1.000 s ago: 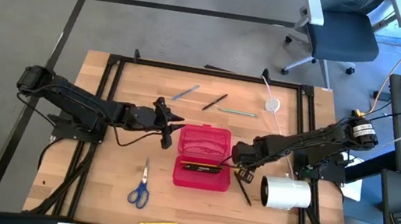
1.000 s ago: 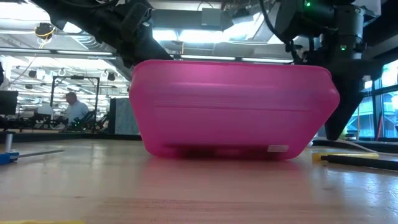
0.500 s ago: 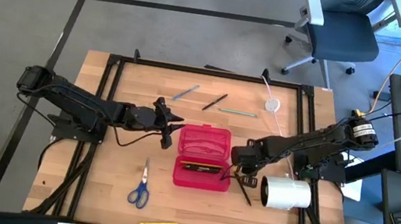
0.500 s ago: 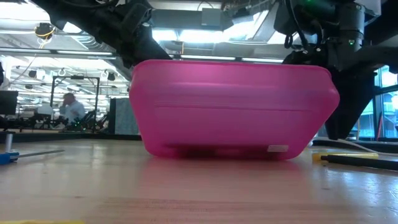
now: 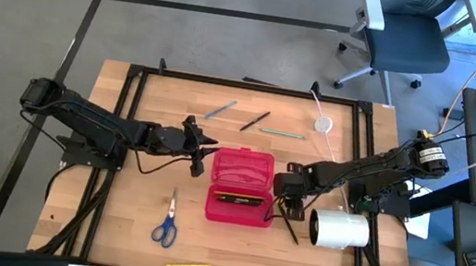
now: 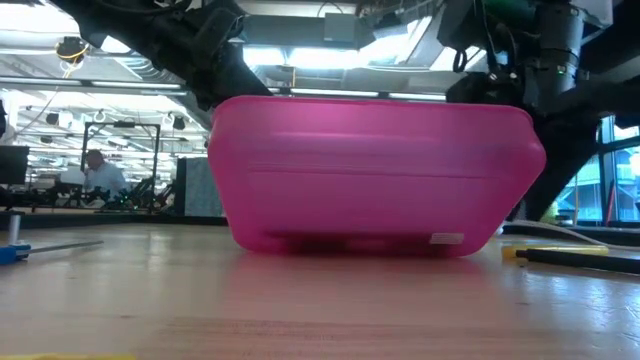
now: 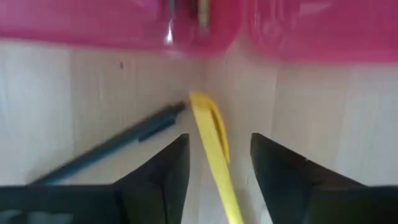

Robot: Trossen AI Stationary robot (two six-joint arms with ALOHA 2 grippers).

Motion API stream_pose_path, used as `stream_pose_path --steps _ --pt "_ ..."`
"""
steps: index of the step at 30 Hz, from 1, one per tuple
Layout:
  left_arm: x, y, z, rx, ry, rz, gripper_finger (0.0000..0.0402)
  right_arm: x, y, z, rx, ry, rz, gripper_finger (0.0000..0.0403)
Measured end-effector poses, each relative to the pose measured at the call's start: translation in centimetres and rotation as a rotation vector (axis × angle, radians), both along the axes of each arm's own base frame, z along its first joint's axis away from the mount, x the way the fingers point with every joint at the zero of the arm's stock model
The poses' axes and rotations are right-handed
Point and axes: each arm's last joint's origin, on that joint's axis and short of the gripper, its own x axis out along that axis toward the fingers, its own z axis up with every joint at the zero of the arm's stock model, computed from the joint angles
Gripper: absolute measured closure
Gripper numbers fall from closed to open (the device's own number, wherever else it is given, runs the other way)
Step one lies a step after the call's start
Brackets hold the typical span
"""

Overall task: Pick & place school supplies into a supply box
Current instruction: Put the top yellow pen into the red supply box

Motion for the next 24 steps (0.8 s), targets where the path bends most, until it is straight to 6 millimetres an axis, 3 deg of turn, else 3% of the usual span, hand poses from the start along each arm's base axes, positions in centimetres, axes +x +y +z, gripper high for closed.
stream_pose_path --steps 7,17,24 --pt "0.0 0.0 -0.1 0.001 0.014 0.000 0.0312 -1.0 0.1 -2.1 -0.013 -0.023 0.086 0.0219" --pt "-0.1 0.0 -0.2 0.002 0.024 0.001 0.0312 -1.5 -0.1 -3.6 -0.005 -0.087 0.084 0.0222" --pt "-0.1 0.0 -0.2 0.002 0.023 0.001 0.0311 -2.4 -0.4 -4.5 -0.007 -0.075 0.056 0.0269"
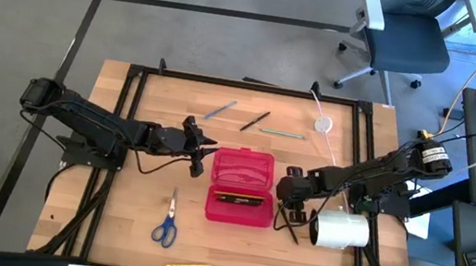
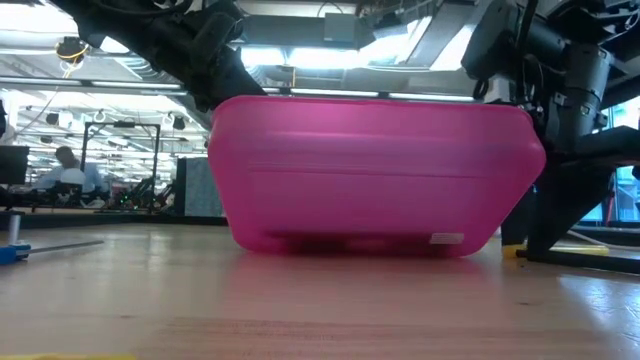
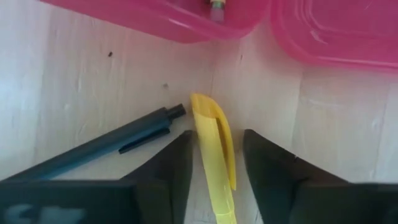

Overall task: Pick & place school supplies into a supply box
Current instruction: Put the top yellow pen into the red supply box

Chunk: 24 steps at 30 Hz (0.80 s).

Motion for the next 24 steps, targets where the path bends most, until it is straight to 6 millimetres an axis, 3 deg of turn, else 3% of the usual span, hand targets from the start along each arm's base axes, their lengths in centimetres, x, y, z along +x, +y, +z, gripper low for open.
stream_pose_path --steps 8,24 --pt "0.0 0.0 0.0 0.000 0.000 0.000 0.0315 -0.1 -0.1 -0.1 -0.019 0.002 -0.011 0.0350" --pt "0.0 0.0 0.0 0.000 0.000 0.000 0.0318 0.4 -0.1 2.6 -0.100 0.138 -0.076 0.0349"
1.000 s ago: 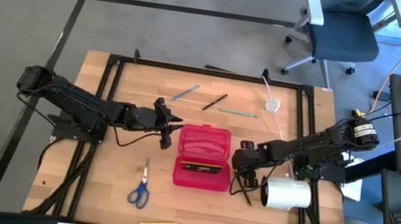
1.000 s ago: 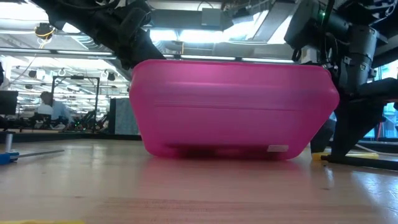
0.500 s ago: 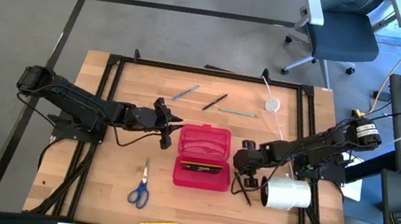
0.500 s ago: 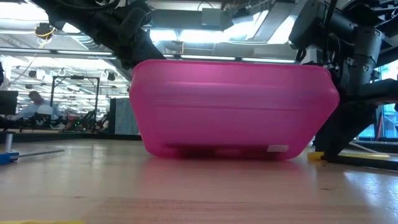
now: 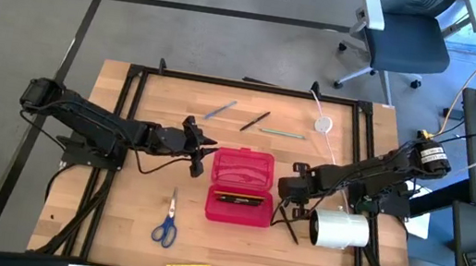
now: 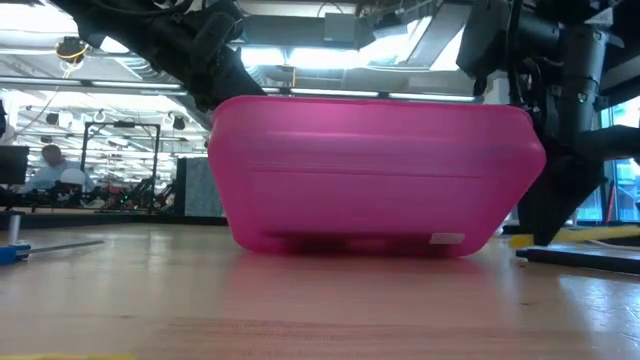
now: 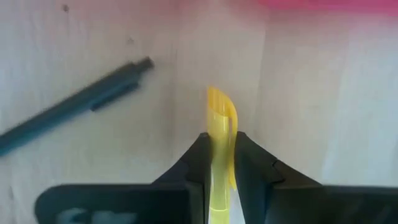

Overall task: Pick & place school supplies into a supply box
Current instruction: Put the top yellow pen into the red supply box

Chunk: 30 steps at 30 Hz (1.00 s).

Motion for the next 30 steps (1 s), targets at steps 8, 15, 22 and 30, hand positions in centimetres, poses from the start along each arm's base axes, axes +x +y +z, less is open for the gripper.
stream_pose_path --steps 8,15,22,30 --pt "0.0 0.0 0.0 0.000 0.001 0.000 0.0318 1.5 0.3 2.7 -0.016 -0.028 0.022 0.0348" --pt "0.0 0.0 0.0 0.000 0.002 0.000 0.0319 4.1 0.2 6.3 -0.132 -0.209 0.020 0.0347" --pt "0.0 0.0 0.0 -0.008 -0.001 0.001 0.0318 7.7 -0.2 9.9 0.102 -0.552 -0.010 0.0347" --pt "0.0 -0.1 -0.2 -0.024 0.014 -0.032 0.0318 10.2 -0.2 8.9 0.332 -0.652 -0.018 0.0347"
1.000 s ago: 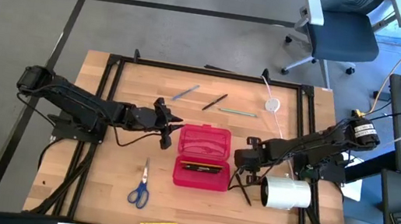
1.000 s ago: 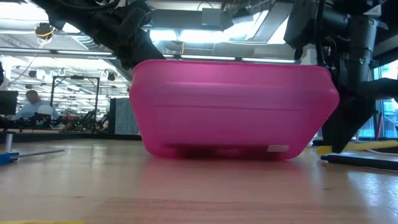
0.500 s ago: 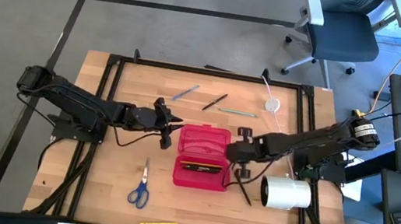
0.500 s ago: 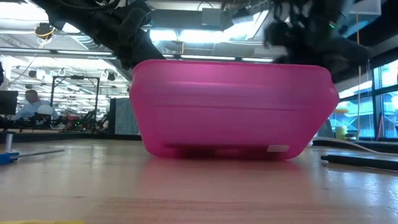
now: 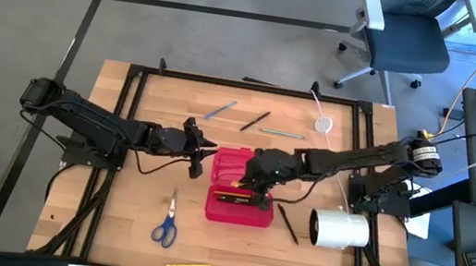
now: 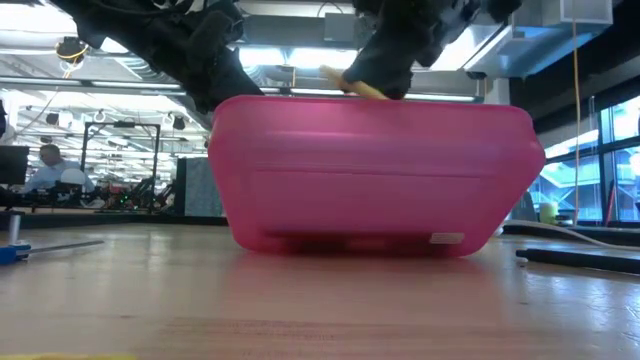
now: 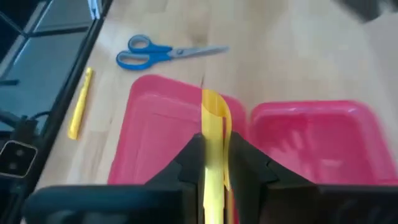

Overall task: Pick & place school supplies into a supply box
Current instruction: Put the top yellow pen into the red supply box

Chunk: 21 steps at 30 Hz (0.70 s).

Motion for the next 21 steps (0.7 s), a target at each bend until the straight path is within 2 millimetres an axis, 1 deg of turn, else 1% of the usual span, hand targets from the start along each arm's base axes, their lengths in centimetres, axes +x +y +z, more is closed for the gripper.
stream_pose_path --steps 5,8,14,21 --pt "-0.1 0.0 -0.1 -0.004 0.013 -0.004 0.0321 1.1 0.5 -2.9 0.108 0.105 0.024 0.0346" --pt "-0.1 0.0 -0.1 -0.006 0.013 -0.007 0.0323 1.5 0.7 -4.3 0.165 0.156 0.032 0.0346" --pt "-0.1 0.0 -0.1 -0.006 0.015 -0.008 0.0320 1.9 1.2 -6.3 0.204 0.223 0.053 0.0345" --pt "-0.1 0.0 -0.2 -0.006 0.021 -0.008 0.0324 2.2 2.0 -8.7 0.201 0.291 0.073 0.0331"
